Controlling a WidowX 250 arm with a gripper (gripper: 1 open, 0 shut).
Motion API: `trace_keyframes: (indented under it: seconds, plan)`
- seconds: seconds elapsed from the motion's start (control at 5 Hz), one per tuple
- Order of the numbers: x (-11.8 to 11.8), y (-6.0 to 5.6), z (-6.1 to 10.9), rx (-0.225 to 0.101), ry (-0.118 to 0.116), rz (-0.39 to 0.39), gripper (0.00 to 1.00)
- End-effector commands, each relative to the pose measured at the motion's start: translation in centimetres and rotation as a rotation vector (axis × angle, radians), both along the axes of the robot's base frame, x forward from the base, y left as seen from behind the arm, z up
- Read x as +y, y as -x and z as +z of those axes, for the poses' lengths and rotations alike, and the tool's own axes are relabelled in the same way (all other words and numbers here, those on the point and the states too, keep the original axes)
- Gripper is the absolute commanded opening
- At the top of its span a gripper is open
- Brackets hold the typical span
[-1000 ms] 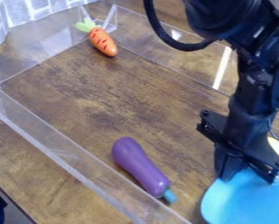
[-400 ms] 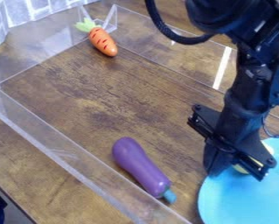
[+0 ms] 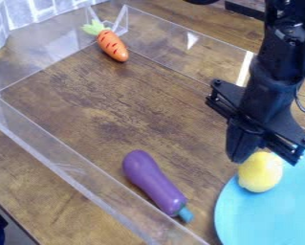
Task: Remove the purple eggplant from the blue tray and put it on the table
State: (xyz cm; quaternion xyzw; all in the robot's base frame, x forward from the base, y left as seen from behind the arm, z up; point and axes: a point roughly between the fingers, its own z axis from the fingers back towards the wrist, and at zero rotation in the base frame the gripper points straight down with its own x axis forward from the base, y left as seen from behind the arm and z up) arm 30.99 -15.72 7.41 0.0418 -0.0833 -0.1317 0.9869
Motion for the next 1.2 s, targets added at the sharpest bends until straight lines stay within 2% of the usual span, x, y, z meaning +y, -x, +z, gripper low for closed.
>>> trace_keyframes:
  seconds: [0.0,0.2,0.4,0.6,0.8,1.0]
  plan:
    - [0.9,-1.1,1.7,-0.079,0.042,0.039,1.00]
    - [2.0,-0.6,1.3,-0.088,0.036,0.086,0.00]
    - [1.6,-0.5,1.4,-0.078,0.034,0.161,1.00]
    - [1.7,-0.7,2.0,-0.072,0.028,0.234,0.00]
    - [0.5,-0.6,1.5,-0.057,0.030,0.198,1.00]
    - [-0.5,-0.4,0.9,-0.042,0.029,0.164,1.00]
